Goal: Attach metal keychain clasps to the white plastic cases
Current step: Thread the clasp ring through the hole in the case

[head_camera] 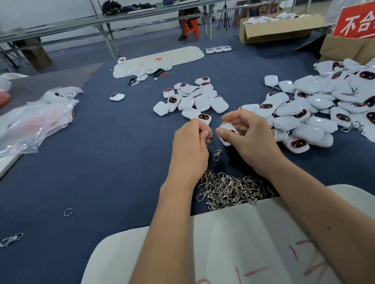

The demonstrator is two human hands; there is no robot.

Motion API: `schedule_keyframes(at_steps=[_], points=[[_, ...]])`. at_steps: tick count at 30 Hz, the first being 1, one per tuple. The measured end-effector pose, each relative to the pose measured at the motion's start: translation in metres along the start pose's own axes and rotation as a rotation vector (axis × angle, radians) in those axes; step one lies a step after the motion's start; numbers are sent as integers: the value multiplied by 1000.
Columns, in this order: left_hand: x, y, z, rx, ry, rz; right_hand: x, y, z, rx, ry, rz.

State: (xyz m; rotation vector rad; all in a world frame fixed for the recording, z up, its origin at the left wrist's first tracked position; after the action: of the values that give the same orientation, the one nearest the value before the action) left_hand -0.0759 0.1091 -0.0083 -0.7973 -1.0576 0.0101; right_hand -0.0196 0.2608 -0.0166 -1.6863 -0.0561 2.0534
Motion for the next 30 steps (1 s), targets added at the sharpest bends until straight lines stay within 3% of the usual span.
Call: schedule_keyframes(at_steps=[8, 15, 18, 30], points=[[1, 5, -1, -94, 27, -8, 0, -2, 1, 56, -32, 120], [9, 12, -3, -128, 87, 42, -2, -3, 0, 156, -20, 0], [10, 14, -4, -151, 90, 10, -2, -6, 0, 222, -13, 116], [14, 19, -4, -163, 123, -30, 1, -9, 3, 153, -10, 158]])
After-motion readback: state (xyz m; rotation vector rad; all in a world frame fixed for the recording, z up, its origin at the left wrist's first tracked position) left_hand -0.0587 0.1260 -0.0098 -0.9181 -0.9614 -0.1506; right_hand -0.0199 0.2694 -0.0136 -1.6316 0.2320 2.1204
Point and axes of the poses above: each hand's wrist, its own z-axis towards the middle knuckle, its own y-axis out of the palm, x = y × z, the point moved 2 cm from there along z, towards the middle knuckle, and after that the axes turned 14 degrees about -x, right-handed, at the moved point
